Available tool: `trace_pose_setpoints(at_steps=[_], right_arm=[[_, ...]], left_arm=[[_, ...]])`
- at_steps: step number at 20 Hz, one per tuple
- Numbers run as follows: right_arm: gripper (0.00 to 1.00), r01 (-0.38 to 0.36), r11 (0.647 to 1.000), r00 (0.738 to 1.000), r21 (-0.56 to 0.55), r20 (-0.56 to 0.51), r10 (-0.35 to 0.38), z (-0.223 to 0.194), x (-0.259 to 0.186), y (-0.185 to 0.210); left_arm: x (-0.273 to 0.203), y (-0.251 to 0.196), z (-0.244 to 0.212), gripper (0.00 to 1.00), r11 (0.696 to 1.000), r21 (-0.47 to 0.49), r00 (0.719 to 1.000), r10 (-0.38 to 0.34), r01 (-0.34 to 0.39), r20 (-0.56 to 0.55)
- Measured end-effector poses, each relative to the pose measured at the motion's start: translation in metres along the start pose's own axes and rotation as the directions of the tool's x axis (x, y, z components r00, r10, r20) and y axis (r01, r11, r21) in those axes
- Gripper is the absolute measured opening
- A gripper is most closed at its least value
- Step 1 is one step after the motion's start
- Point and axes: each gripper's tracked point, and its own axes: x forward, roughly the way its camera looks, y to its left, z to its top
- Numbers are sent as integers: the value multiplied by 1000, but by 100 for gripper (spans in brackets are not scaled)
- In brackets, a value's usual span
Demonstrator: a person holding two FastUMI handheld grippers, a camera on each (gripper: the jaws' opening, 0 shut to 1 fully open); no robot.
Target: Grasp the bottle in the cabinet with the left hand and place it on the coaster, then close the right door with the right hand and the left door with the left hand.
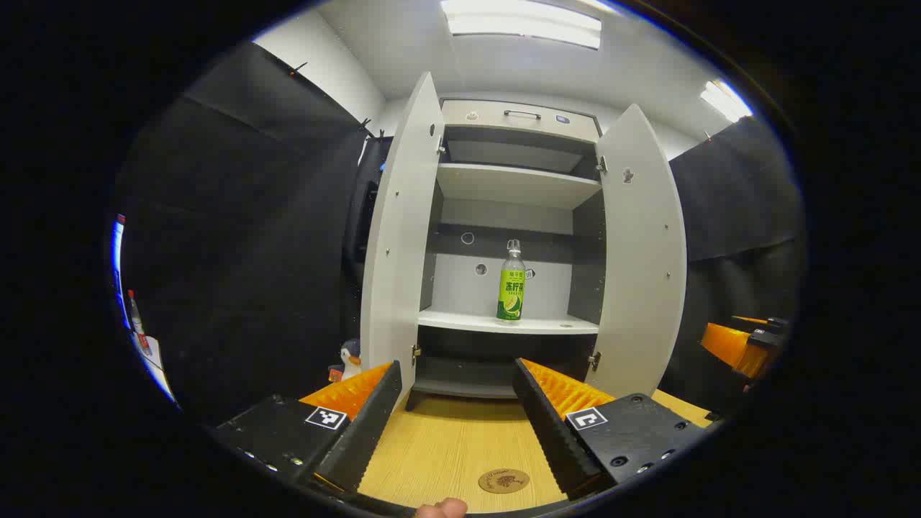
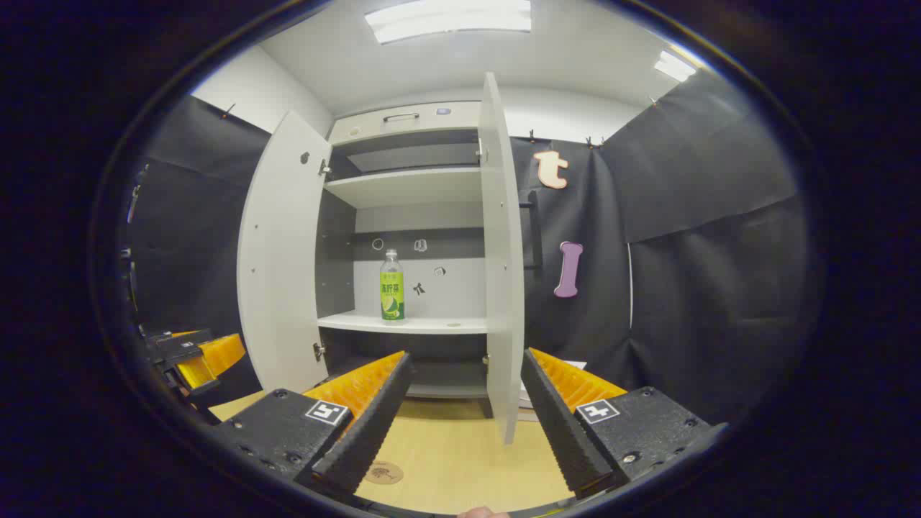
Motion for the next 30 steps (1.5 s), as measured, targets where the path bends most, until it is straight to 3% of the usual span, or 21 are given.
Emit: trace_pose_setpoints(at_steps=[3,4,6,8,9,11,12,17,18,19,21,23,28,29,30], right_arm=[[100,-8,1000,1000,-3,7,8,0,3,6],[100,-8,1000,1000,-10,7,8,0,3,6],[100,-8,1000,1000,-19,10,8,1,7,6],[100,-12,1000,1000,-18,13,12,2,8,9],[100,-15,1000,1000,-15,9,15,1,8,10],[100,-21,1000,1000,-13,4,21,-1,9,11],[100,-25,1000,1000,-14,3,25,-1,9,12],[100,-21,1000,1000,-14,9,21,0,9,11],[100,-18,1000,1000,-13,9,19,0,8,11],[100,-17,1000,1000,-14,8,17,-2,8,10],[100,-11,1000,1000,-22,7,11,-2,8,9],[100,-7,1000,1000,-25,4,7,-4,8,9],[99,3,1000,1000,-19,1,-3,-4,7,7],[100,6,1000,1000,-20,3,-6,-4,7,6],[100,11,1000,1000,-19,6,-11,-3,6,5]], left_arm=[[2,2,2,95,1000,-11,1000,-1,1,10],[3,4,2,100,1000,-10,1000,4,-4,10],[4,4,3,95,1000,-7,1000,3,-3,10],[4,5,4,95,1000,-1,1000,1,-1,13],[4,5,4,100,1000,0,1000,1,-1,13],[5,5,2,90,1000,2,1000,2,-2,6],[5,4,1,95,1000,2,1000,1,-1,3],[7,5,2,95,1000,8,1000,-2,2,6],[8,5,2,100,1000,10,1000,-2,2,4],[8,5,3,95,1000,10,1000,-3,3,6],[9,4,4,100,1000,11,1000,-10,9,10],[13,3,4,94,1000,17,1000,-18,18,4],[38,-19,14,95,993,-12,993,-118,118,-3],[47,-23,17,99,990,-21,990,-139,138,-1],[59,-29,22,95,986,-29,987,-162,162,7]])
